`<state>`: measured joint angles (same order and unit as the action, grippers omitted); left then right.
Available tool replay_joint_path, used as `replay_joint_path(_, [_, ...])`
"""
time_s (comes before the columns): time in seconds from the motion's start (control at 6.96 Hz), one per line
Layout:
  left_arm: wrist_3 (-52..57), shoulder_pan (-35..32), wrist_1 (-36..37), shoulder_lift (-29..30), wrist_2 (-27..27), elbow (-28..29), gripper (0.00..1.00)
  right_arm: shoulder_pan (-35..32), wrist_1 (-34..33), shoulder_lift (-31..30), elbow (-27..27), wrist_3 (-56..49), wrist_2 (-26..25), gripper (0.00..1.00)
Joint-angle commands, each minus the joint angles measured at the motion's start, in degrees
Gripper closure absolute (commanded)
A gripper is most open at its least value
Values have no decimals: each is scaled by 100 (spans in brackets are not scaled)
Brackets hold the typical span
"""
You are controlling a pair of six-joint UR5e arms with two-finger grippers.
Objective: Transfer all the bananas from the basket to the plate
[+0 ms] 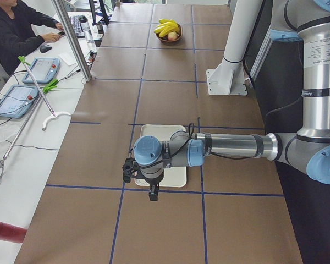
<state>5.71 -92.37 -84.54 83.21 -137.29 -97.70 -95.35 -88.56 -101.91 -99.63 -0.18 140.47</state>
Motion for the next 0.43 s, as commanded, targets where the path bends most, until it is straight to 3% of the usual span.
replay_joint_path(0.0, [-43,0,7,46,9,5,0,8,-29,47,-12,44,-19,0])
replay_joint_path(0.29, [-61,0,7,46,0,14,0,8,15,57,-21,45,-19,0])
